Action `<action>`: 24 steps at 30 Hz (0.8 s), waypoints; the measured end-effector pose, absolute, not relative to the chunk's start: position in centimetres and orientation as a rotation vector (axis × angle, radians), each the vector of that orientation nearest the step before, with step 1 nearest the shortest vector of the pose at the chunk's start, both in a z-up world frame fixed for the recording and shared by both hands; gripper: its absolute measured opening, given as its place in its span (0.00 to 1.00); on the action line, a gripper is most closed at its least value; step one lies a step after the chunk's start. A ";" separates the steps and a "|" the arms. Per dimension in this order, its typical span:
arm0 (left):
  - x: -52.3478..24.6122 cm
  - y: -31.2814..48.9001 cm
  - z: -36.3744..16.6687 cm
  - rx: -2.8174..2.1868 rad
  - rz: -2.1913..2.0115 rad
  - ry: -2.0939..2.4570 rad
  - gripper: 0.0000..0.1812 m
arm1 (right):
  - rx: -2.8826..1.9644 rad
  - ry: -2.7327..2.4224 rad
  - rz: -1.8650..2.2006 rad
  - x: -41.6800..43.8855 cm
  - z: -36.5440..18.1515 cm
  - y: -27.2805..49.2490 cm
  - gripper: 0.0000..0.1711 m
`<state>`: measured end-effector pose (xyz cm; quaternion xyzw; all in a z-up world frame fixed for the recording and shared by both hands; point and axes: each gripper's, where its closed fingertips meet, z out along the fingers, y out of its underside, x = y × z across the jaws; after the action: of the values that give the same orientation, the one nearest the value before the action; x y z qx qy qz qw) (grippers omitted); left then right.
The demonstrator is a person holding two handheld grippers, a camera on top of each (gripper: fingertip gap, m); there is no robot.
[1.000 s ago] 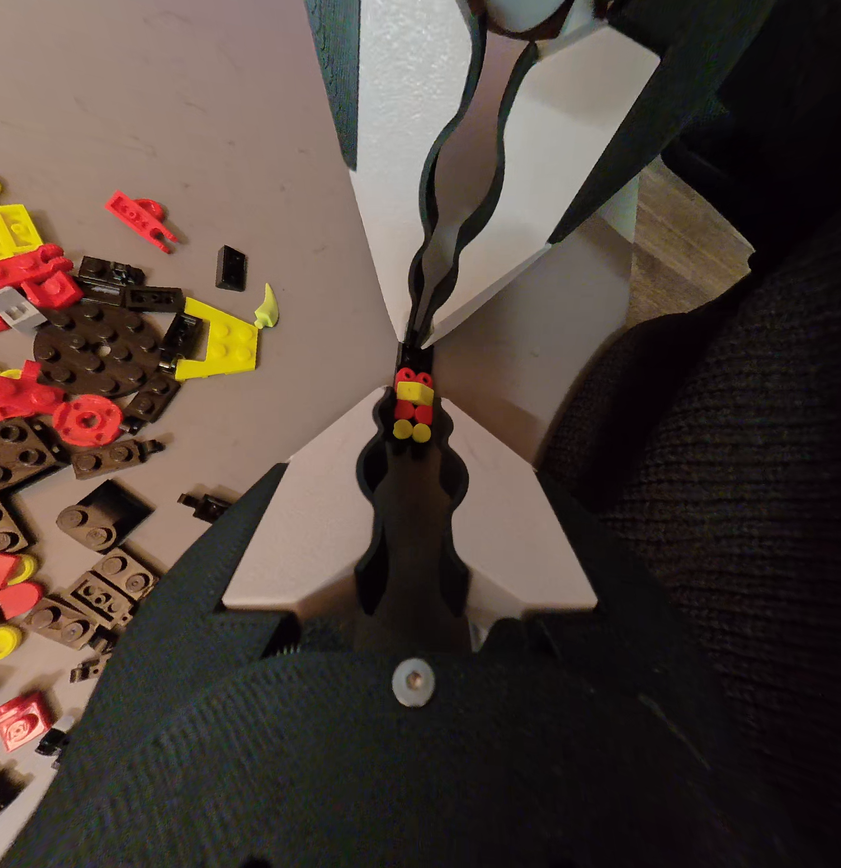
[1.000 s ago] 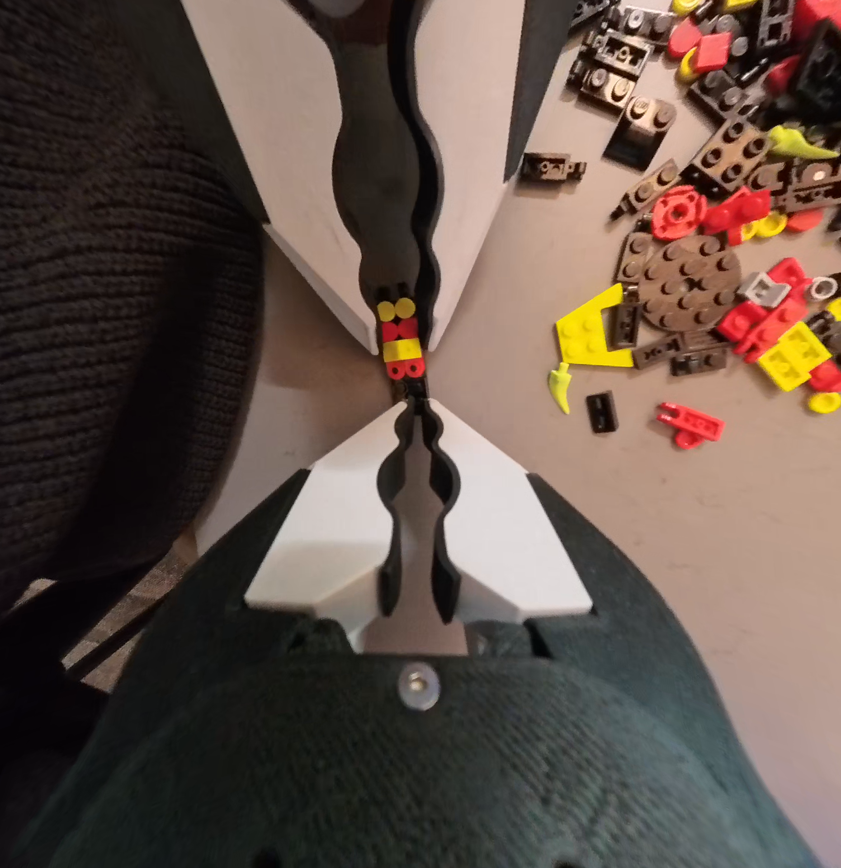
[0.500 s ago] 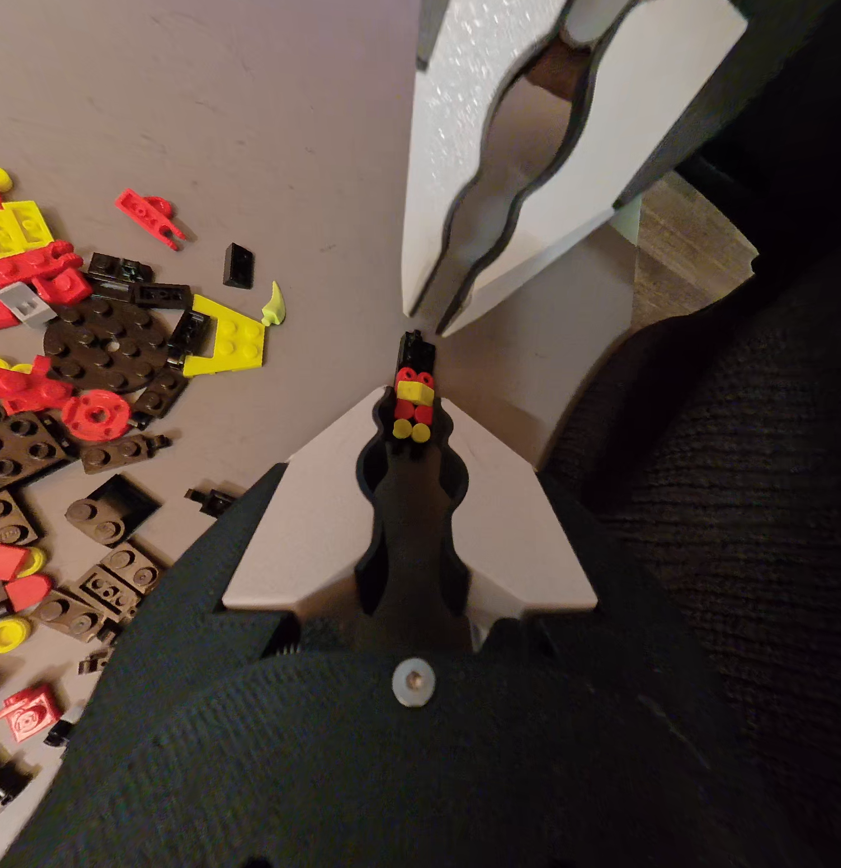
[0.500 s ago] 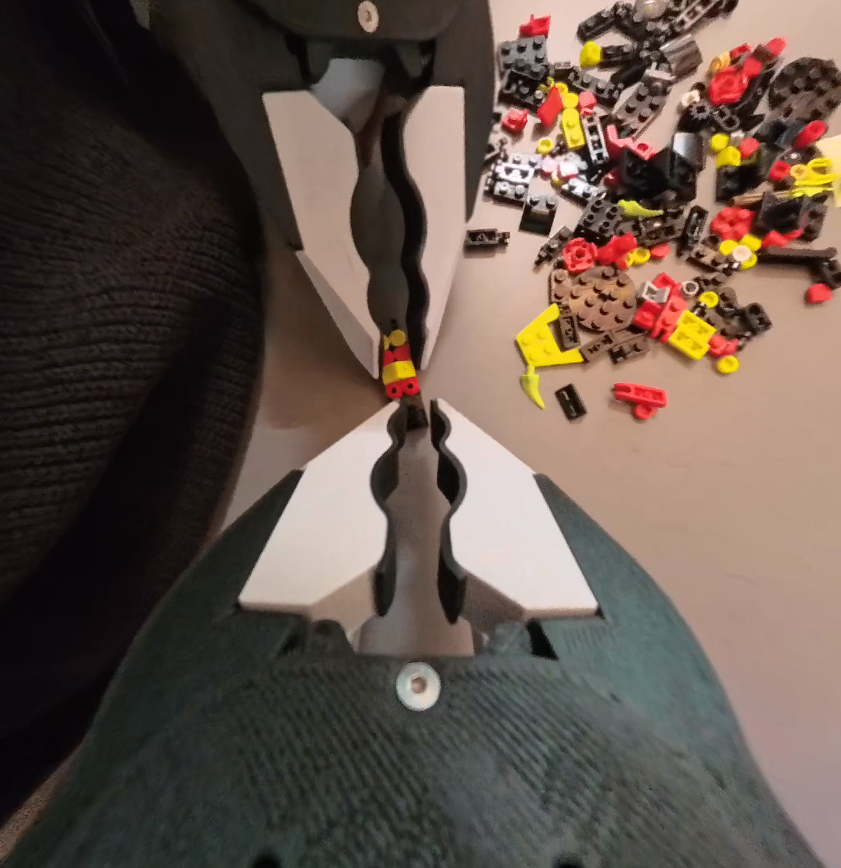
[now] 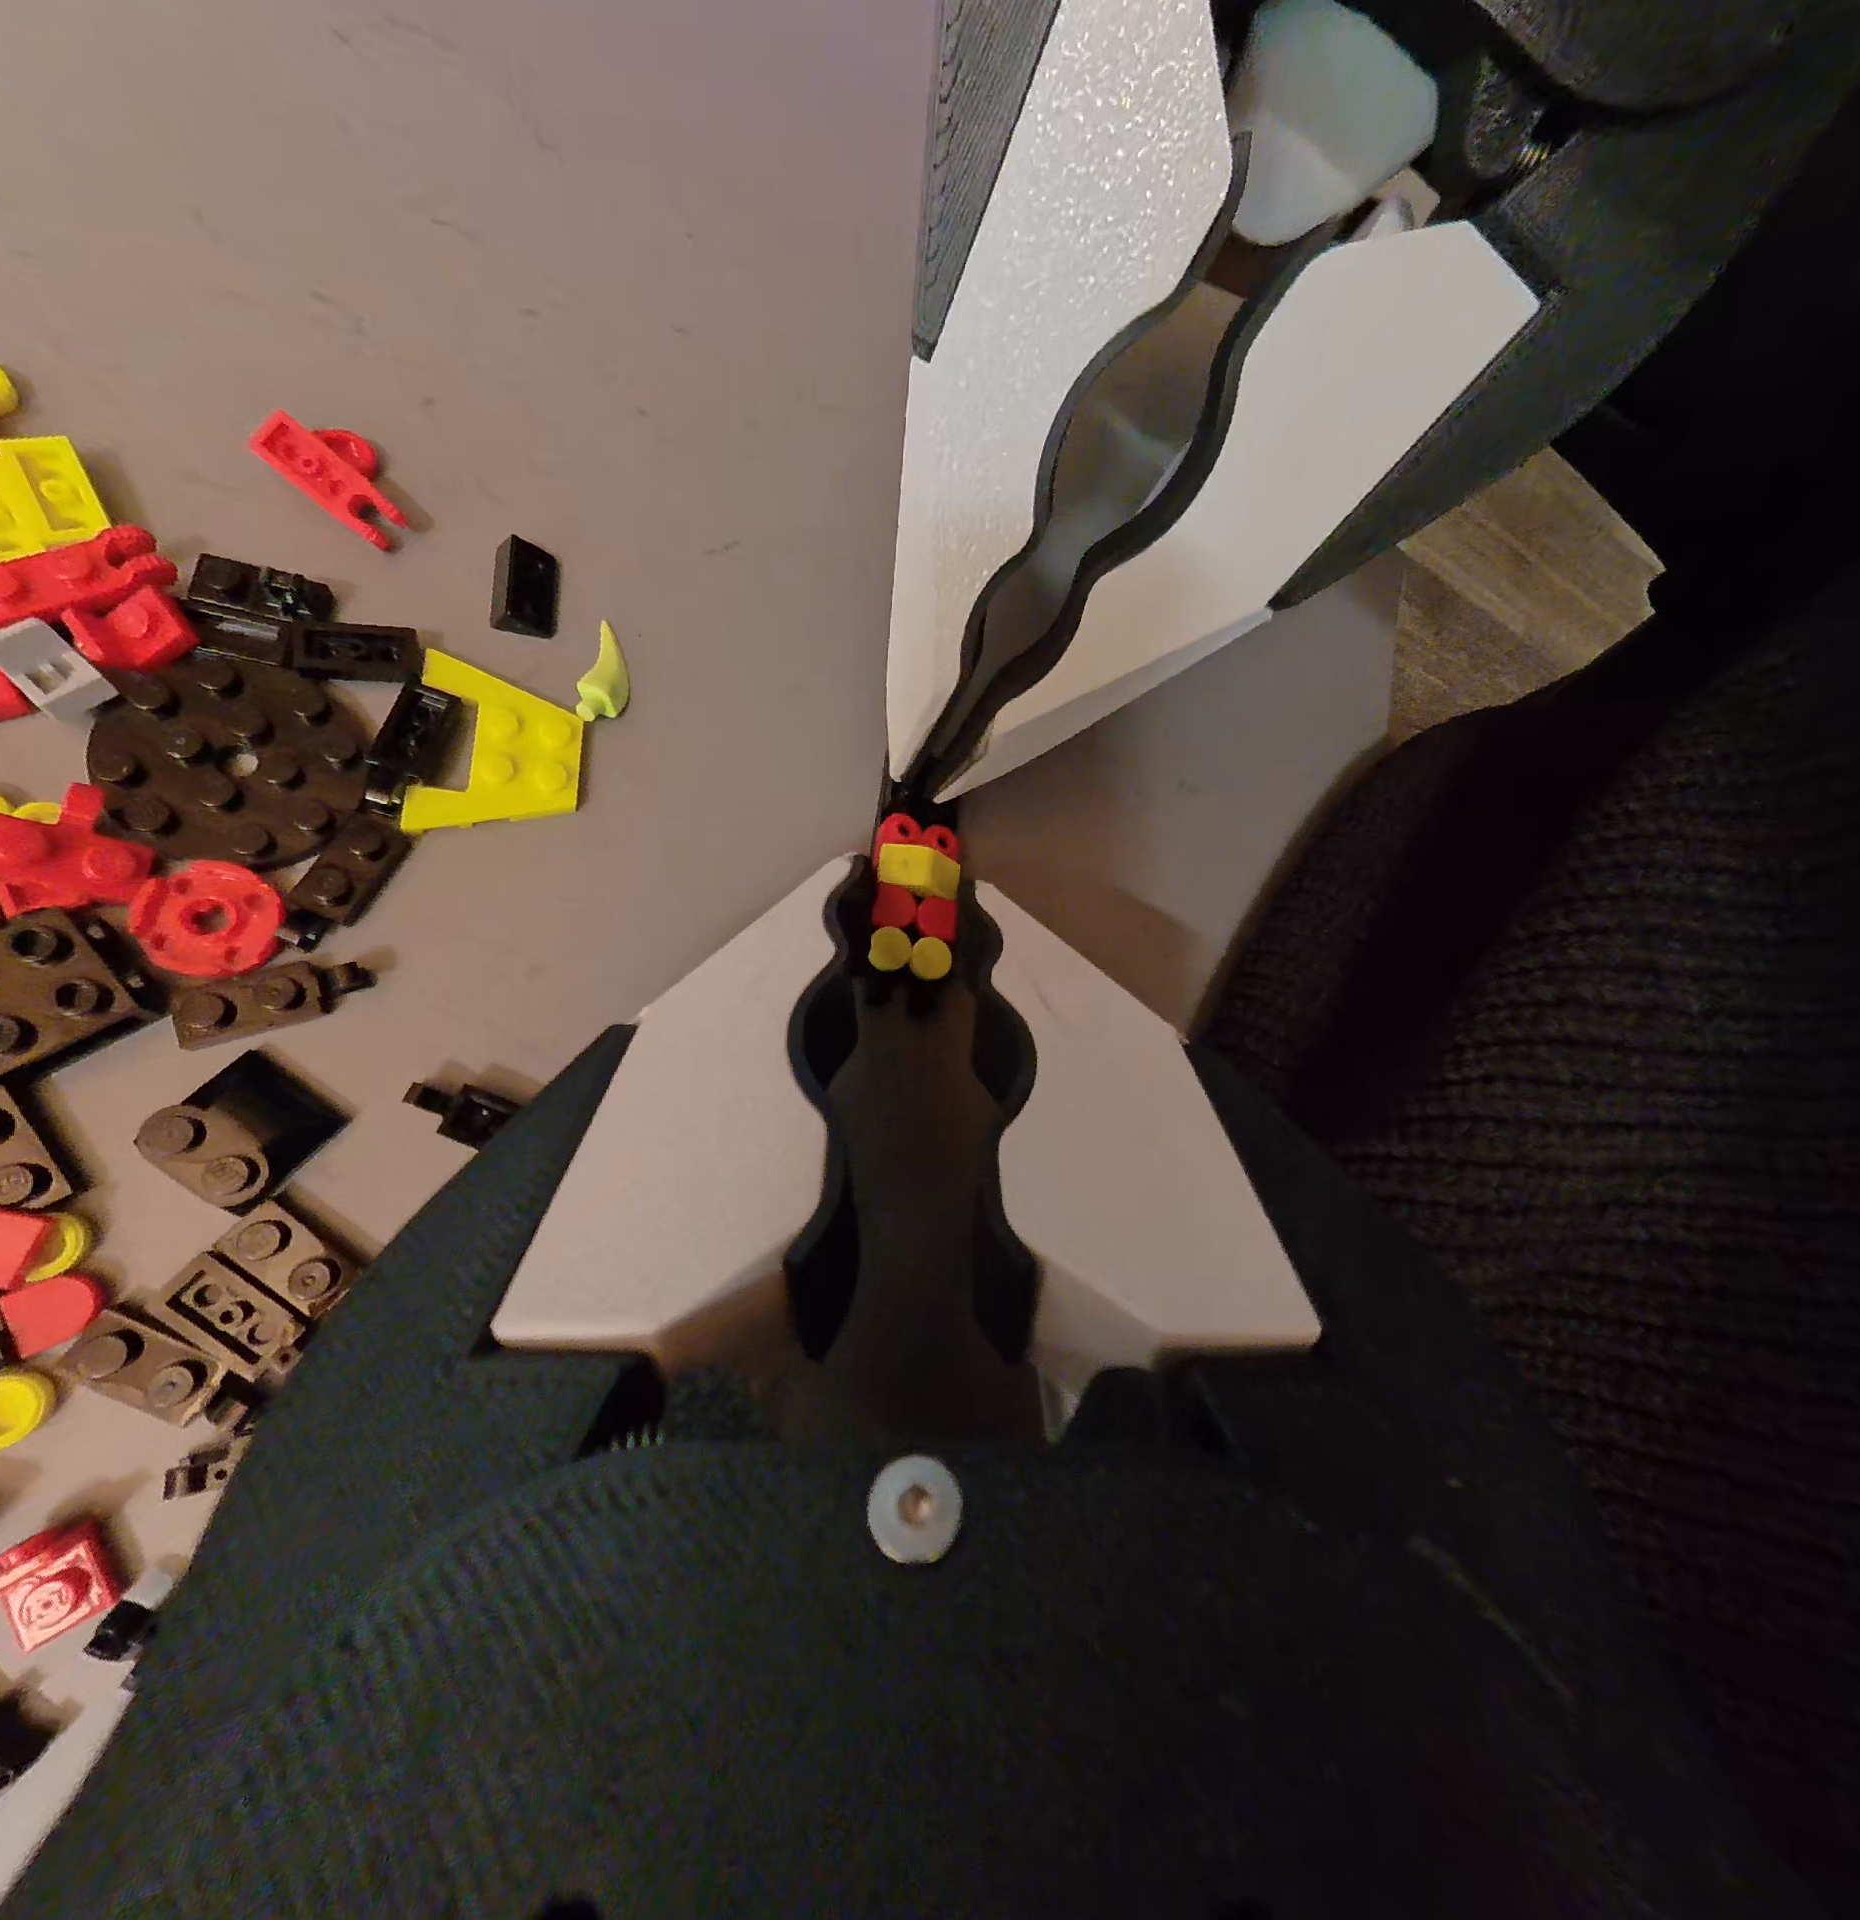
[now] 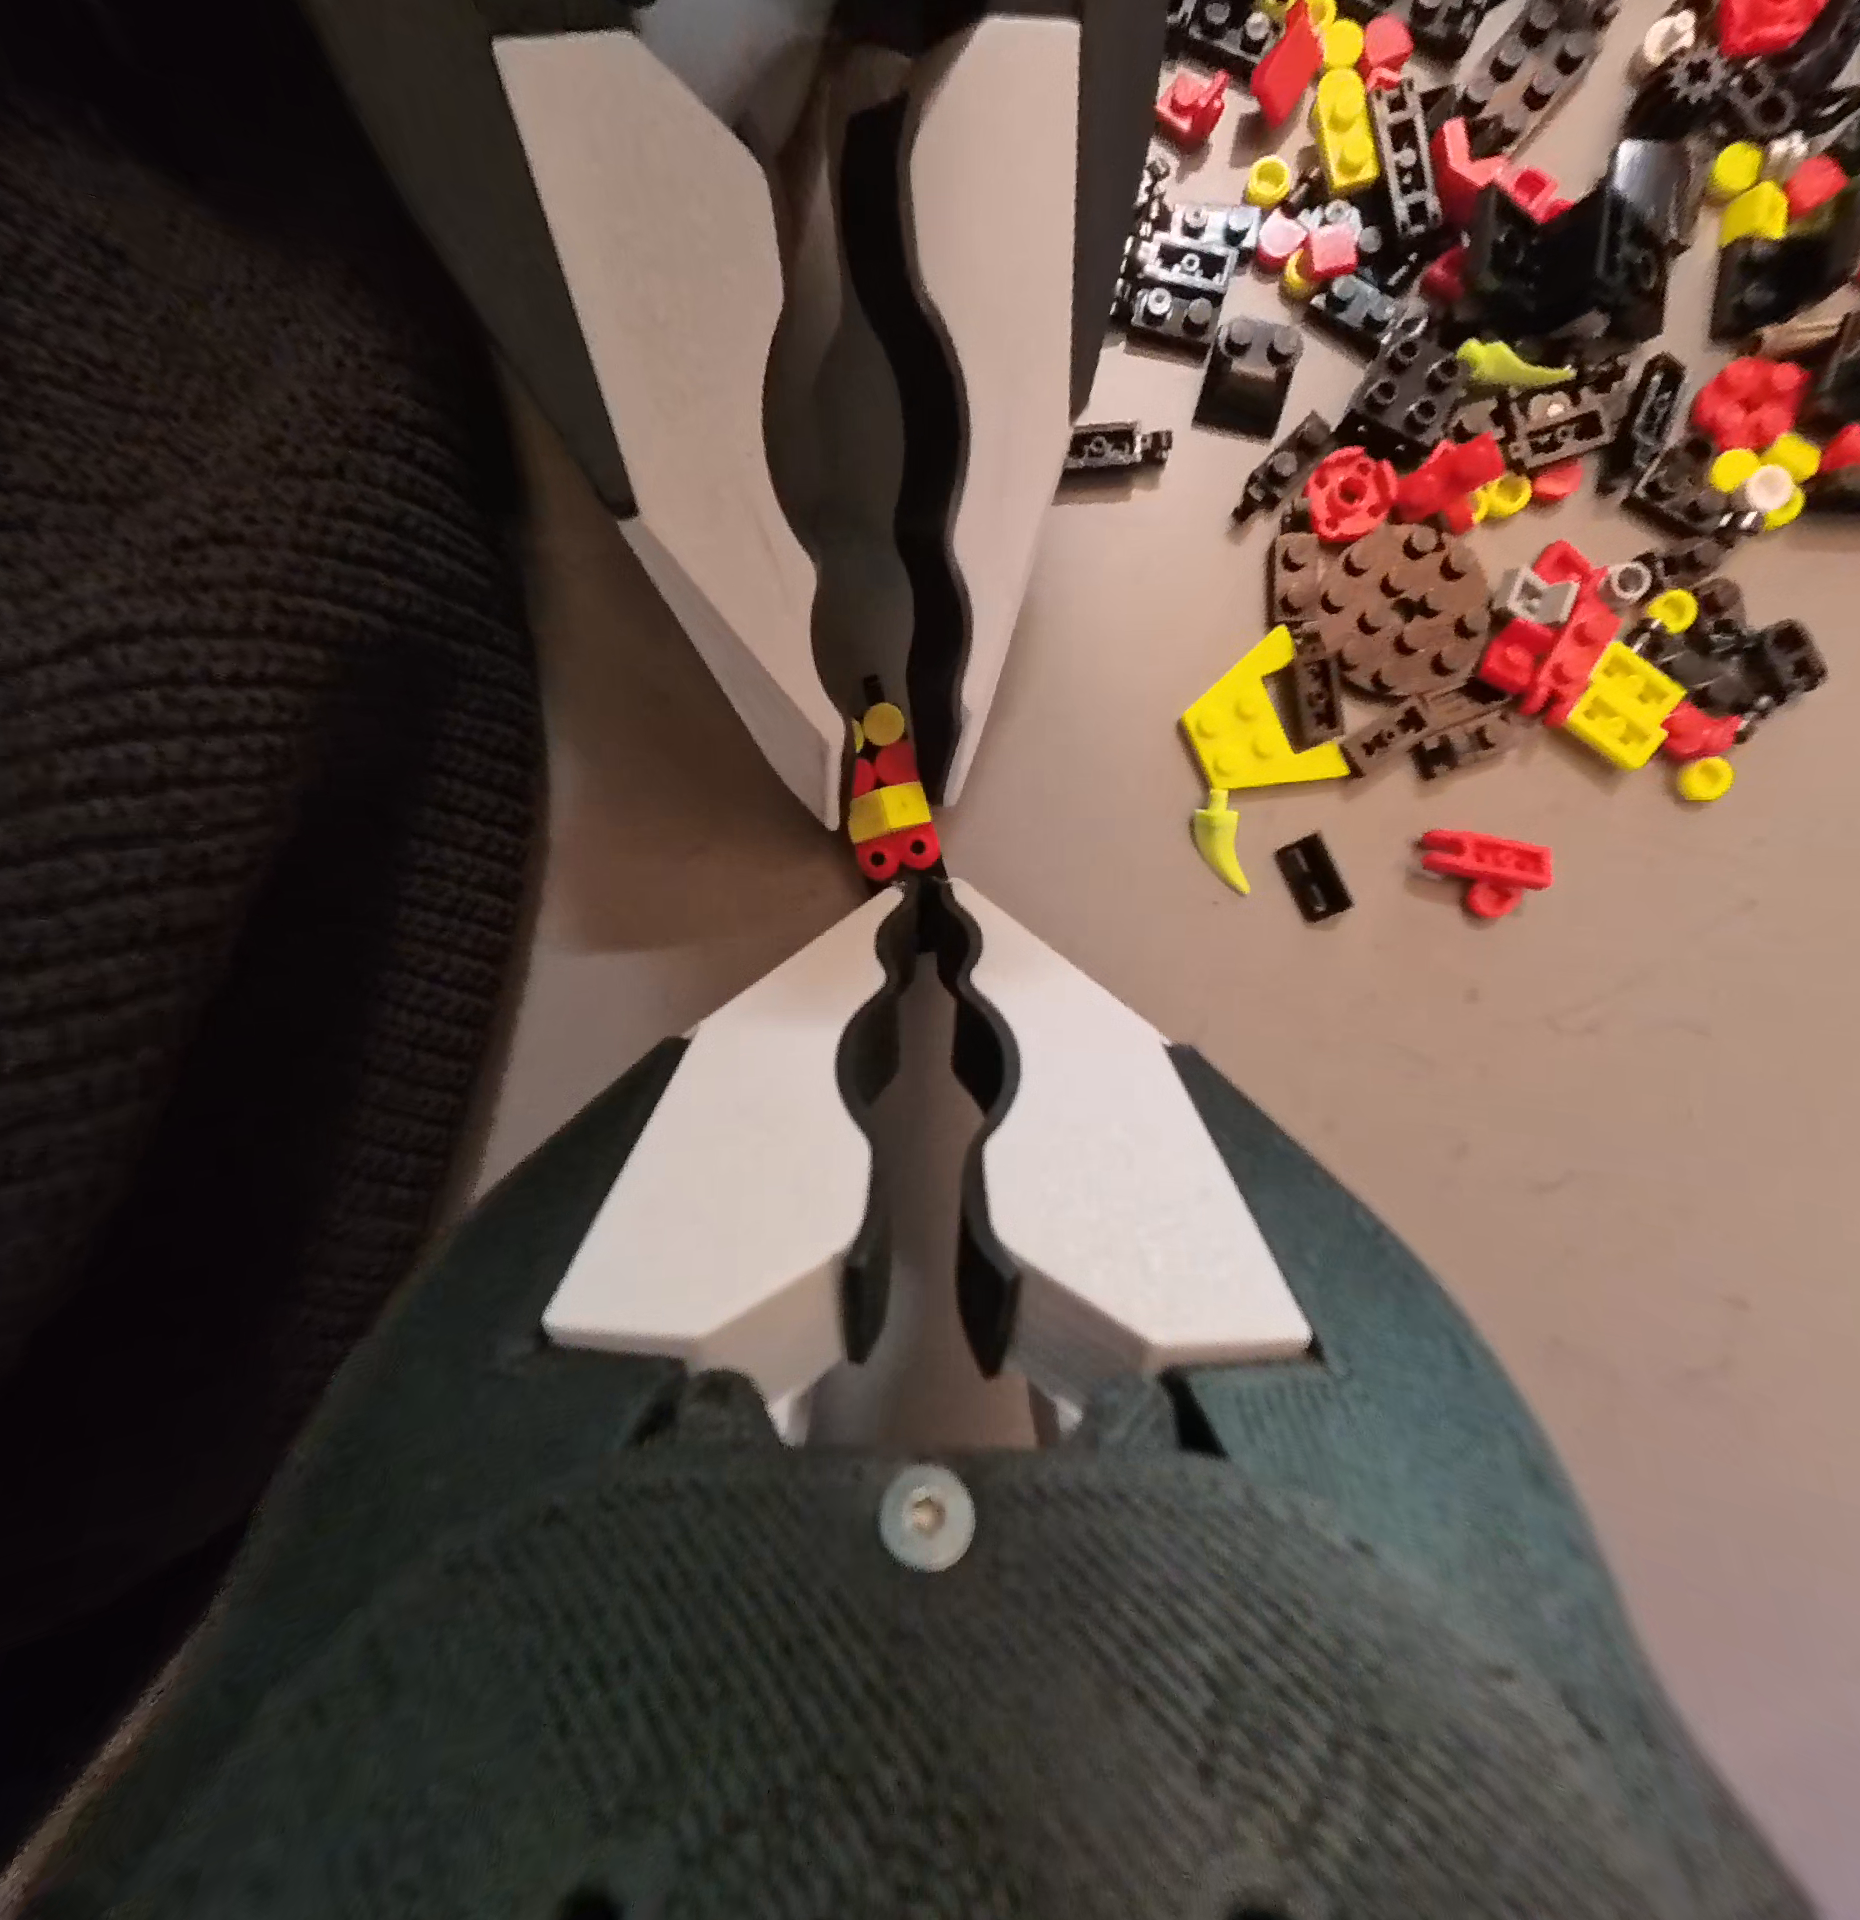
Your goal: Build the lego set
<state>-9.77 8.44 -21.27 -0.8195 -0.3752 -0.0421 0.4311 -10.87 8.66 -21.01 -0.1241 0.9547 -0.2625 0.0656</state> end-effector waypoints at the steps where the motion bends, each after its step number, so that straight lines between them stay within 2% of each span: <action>1: -9.8 8.4 -21.3 -2.044 -0.105 -0.936 0.08 | -0.354 2.884 -0.771 -10.9 -21.0 8.7 0.01; 8: -9.8 8.4 -21.3 -2.045 -0.105 -0.939 0.08 | -0.299 2.892 -0.667 -10.9 -21.2 8.5 0.01; 14: -9.8 8.2 -21.3 -2.052 -0.084 -0.939 0.08 | -0.386 2.886 -0.830 -10.9 -21.1 8.2 0.01; 17: -9.9 8.2 -21.3 -2.054 -0.075 -0.938 0.08 | -0.322 2.822 -0.882 -10.6 -20.5 8.5 0.13; 24: -9.9 8.2 -21.3 -2.045 -0.090 -0.944 0.08 | -0.218 2.825 -0.967 -11.5 -20.1 8.9 0.06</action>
<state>-9.88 8.24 -21.29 -0.8195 -0.3781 -0.0361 0.4292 -11.52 8.91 -20.12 -0.0727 0.9410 -0.3223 0.0738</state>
